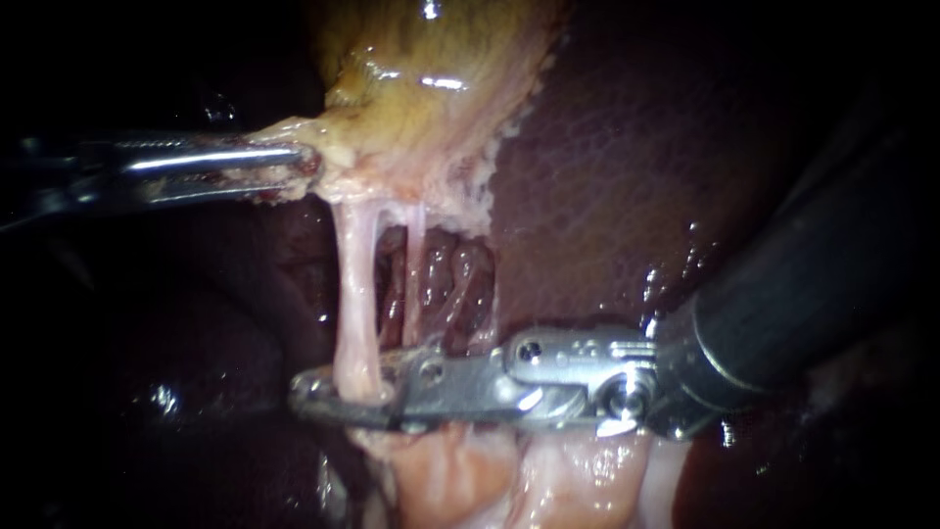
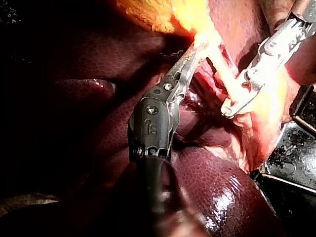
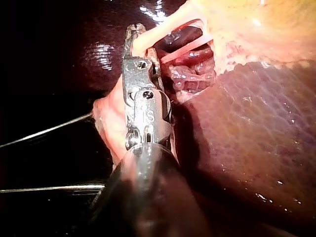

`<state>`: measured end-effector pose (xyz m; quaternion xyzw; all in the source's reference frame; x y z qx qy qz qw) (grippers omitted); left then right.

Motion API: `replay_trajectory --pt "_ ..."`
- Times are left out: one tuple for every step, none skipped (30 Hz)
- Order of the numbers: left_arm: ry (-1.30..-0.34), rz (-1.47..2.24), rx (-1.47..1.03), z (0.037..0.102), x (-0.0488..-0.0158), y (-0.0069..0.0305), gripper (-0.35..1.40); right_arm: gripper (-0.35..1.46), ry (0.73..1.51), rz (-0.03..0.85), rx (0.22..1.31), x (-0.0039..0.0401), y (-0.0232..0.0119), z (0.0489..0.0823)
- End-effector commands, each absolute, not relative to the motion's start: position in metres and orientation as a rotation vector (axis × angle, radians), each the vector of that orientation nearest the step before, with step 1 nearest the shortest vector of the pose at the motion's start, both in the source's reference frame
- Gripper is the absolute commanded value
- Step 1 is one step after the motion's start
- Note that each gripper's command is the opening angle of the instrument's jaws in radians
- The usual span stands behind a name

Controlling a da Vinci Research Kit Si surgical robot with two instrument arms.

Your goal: Clipping first clip left tube

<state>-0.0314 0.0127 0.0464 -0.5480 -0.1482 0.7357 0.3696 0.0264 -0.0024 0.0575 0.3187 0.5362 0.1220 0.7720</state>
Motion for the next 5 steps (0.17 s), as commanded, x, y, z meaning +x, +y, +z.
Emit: replay_trajectory --pt "-0.381 1.888 -1.407 0.0465 -0.0314 0.0127 -0.35 -0.35 1.162 0.265 0.691 0.0263 -0.0024 0.0576" --pt "-0.381 1.888 -1.407 0.0465 -0.0314 0.0127 -0.35 -0.35 1.162 0.264 0.692 0.0263 -0.0024 0.0577" --pt "-0.381 1.888 -1.407 0.0465 -0.0314 0.0128 -0.35 -0.35 1.162 0.264 0.692 0.0263 -0.0024 0.0577" --pt "-0.381 1.888 -1.407 0.0465 -0.0314 0.0128 -0.35 -0.35 1.16 0.269 0.695 0.0263 -0.0024 0.0577" --pt "-0.381 1.888 -1.407 0.0465 -0.0314 0.0128 -0.35 -0.35 1.16 0.269 0.696 0.0262 -0.0023 0.0578"
